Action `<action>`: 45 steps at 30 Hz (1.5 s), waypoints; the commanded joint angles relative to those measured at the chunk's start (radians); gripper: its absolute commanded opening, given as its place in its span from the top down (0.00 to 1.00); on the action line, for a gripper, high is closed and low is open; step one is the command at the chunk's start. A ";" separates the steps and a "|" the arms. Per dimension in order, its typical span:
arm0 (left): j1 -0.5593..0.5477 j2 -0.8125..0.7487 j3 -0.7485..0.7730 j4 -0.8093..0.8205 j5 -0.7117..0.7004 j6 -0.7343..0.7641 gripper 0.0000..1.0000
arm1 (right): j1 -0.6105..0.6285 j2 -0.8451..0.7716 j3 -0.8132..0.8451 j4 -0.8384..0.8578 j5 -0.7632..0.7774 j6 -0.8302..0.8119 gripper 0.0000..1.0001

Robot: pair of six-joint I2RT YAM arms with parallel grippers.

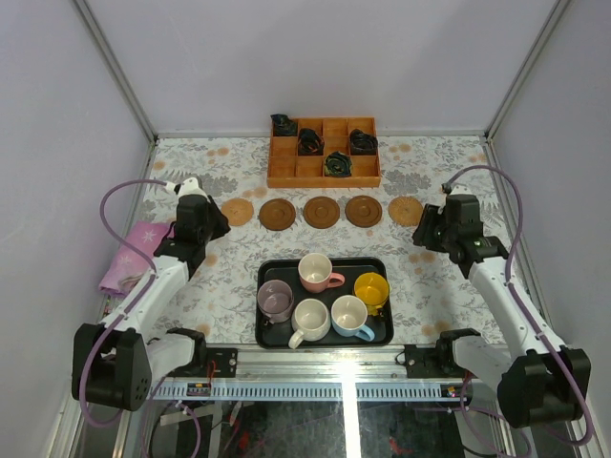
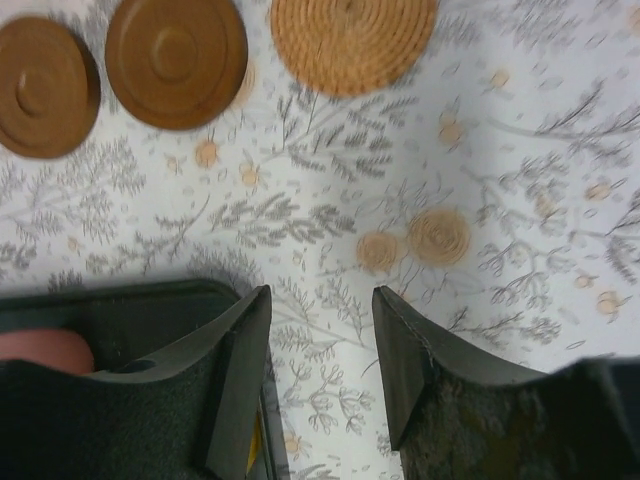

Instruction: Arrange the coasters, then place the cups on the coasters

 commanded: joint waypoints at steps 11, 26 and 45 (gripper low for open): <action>-0.023 0.030 -0.001 -0.033 -0.024 -0.030 0.78 | 0.006 0.224 -0.048 0.180 -0.265 0.018 0.90; -0.026 0.039 -0.008 -0.032 -0.068 -0.045 0.78 | 0.106 0.558 0.089 0.334 -0.351 -0.006 1.00; -0.025 0.055 -0.008 -0.031 -0.066 -0.051 0.78 | 0.217 0.593 0.030 0.283 -0.337 -0.010 1.00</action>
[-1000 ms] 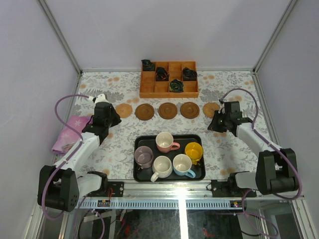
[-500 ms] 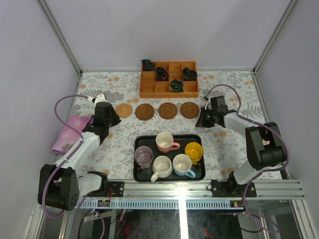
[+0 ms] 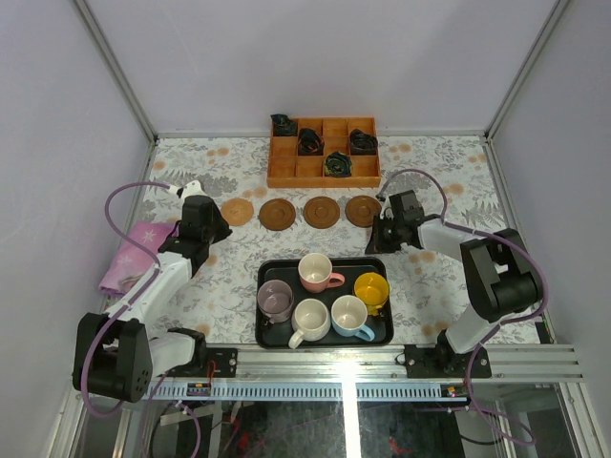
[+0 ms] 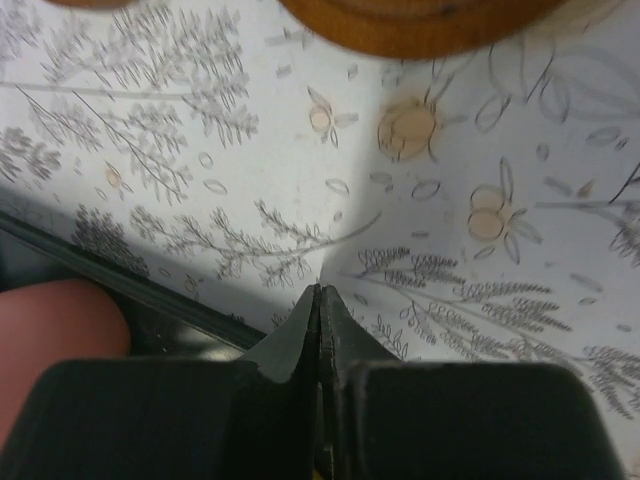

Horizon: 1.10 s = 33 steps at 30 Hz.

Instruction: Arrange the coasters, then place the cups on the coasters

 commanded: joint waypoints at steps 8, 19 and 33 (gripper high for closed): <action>-0.007 0.013 -0.005 0.006 -0.011 -0.011 0.78 | 0.030 -0.063 -0.089 -0.045 0.031 0.000 1.00; -0.006 0.011 -0.006 0.008 -0.009 -0.013 0.78 | 0.030 -0.080 -0.070 -0.064 0.042 -0.001 1.00; -0.007 0.007 -0.004 0.004 -0.012 -0.011 0.78 | 0.037 -0.110 -0.078 -0.078 0.058 0.005 1.00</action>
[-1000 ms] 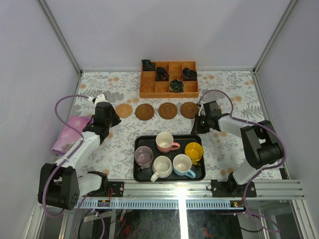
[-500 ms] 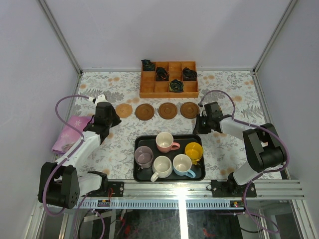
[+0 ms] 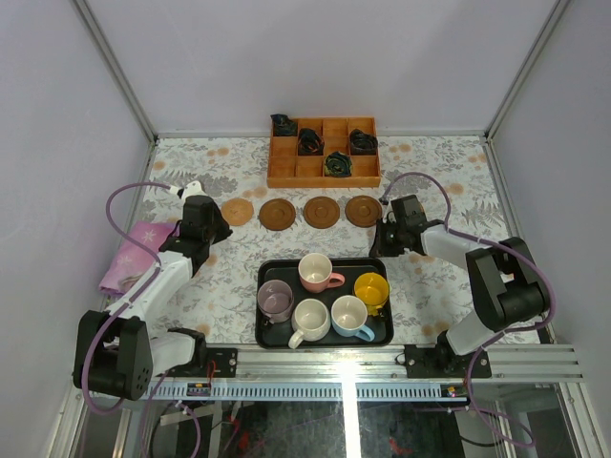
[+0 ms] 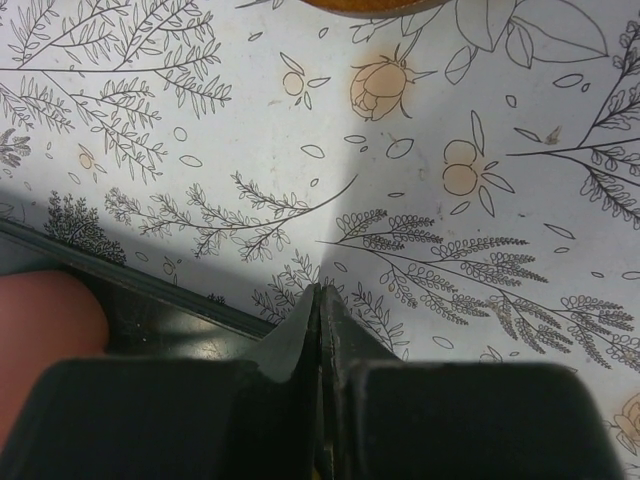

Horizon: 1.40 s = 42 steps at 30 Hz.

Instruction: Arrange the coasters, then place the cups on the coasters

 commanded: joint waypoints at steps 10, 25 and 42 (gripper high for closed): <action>-0.007 -0.012 0.018 -0.003 -0.016 0.006 0.78 | 0.019 -0.169 0.168 -0.202 0.207 -0.033 0.92; -0.040 -0.055 0.010 0.044 -0.045 -0.011 0.76 | -0.006 -0.425 0.186 -0.433 0.666 -0.025 0.83; -0.182 -0.039 0.031 0.029 -0.083 -0.014 0.45 | -0.207 -0.631 0.065 -0.523 0.414 -0.015 0.45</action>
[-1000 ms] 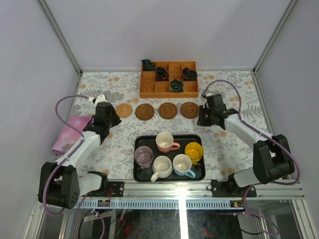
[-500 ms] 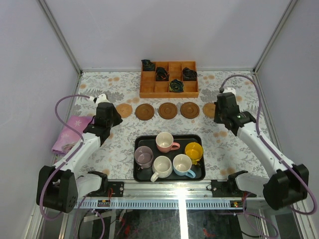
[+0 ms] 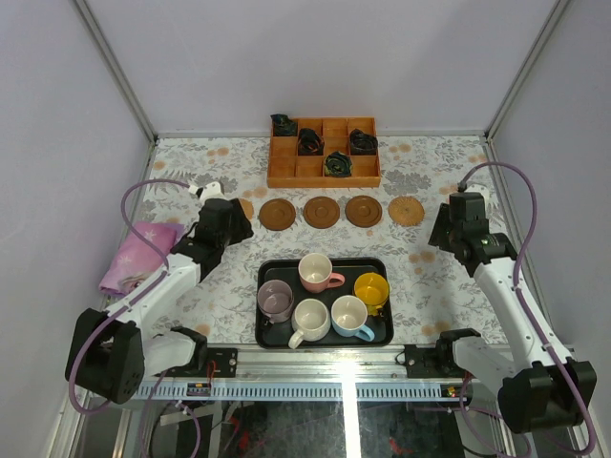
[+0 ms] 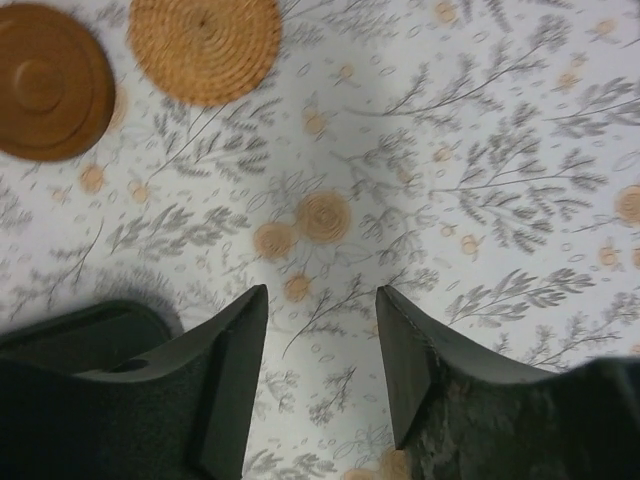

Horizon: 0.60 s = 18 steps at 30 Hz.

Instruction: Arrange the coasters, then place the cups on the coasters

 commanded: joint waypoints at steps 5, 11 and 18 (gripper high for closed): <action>-0.066 -0.067 0.017 -0.015 0.004 -0.012 0.30 | 0.000 -0.135 -0.050 -0.109 -0.357 -0.006 0.38; -0.087 -0.069 0.031 -0.049 -0.008 -0.010 0.19 | 0.008 -0.241 -0.066 -0.296 -0.405 0.032 0.37; -0.088 -0.020 0.075 -0.063 0.005 0.023 0.17 | 0.017 -0.390 -0.101 -0.370 -0.515 0.094 0.38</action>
